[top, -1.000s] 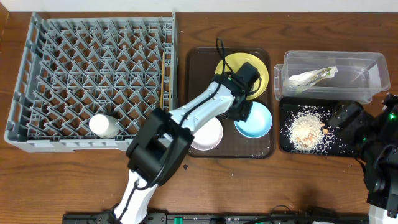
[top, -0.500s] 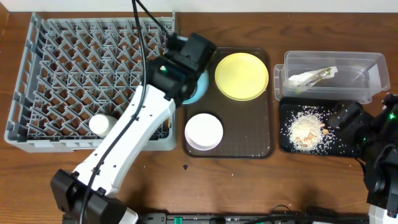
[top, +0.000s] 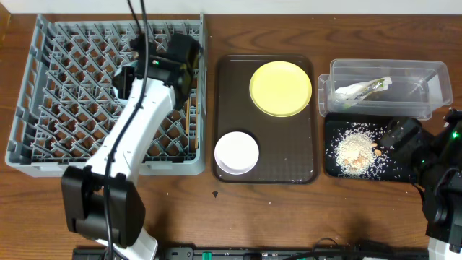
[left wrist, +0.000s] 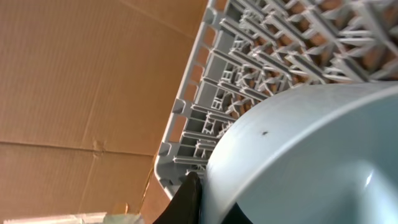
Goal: Sort waste into correct bins and load items into the dishwasher
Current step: 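Carry the light-blue bowl with the left gripper into the dish rack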
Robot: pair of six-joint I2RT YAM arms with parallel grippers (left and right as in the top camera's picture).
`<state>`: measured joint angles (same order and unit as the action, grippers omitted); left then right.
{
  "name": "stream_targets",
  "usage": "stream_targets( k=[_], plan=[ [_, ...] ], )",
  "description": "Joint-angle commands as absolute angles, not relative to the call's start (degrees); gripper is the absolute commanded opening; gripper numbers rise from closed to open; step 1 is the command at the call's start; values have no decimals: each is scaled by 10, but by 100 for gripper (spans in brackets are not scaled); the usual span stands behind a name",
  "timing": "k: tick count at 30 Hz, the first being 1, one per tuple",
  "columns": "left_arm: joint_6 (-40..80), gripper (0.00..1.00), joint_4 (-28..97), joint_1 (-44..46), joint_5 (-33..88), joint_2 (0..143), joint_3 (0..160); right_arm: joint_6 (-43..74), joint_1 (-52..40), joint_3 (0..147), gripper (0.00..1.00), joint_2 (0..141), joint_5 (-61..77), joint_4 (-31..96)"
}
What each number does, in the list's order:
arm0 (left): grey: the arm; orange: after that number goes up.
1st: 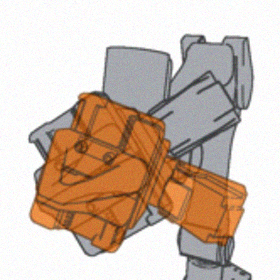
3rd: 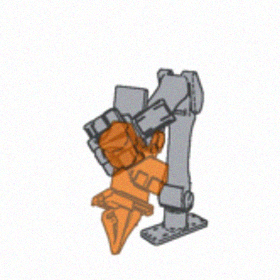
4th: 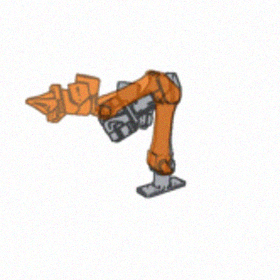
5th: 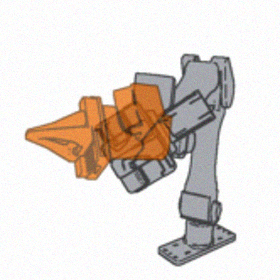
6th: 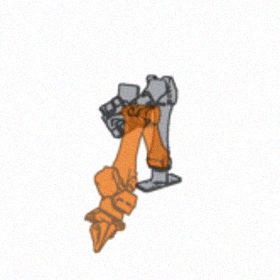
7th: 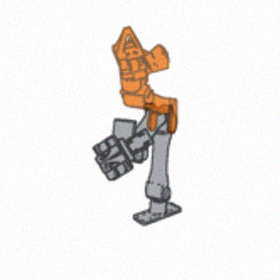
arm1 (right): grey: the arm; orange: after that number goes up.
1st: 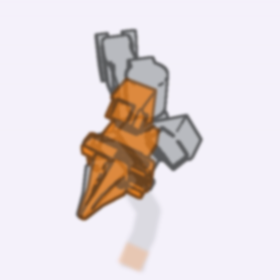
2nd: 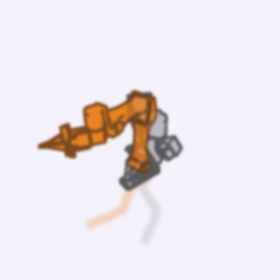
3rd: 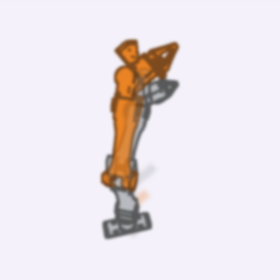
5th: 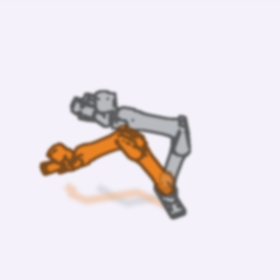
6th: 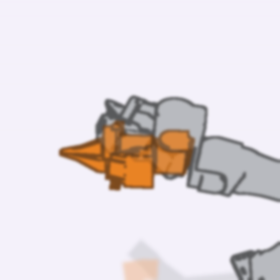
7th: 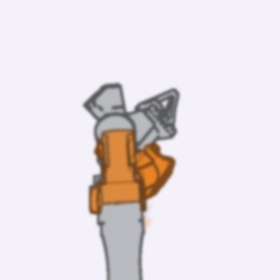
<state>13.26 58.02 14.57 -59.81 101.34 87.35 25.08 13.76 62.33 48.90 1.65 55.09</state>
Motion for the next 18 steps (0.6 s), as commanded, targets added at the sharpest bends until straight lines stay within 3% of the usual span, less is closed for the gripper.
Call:
stream_targets(
  k=[1,18],
  plan=[
    [133,8,552,130,-624,1039,870,253,142,631,99,488,11,551],
    [132,8,539,154,-686,1174,870,253,142,631,99,488,11,551]
  ],
)
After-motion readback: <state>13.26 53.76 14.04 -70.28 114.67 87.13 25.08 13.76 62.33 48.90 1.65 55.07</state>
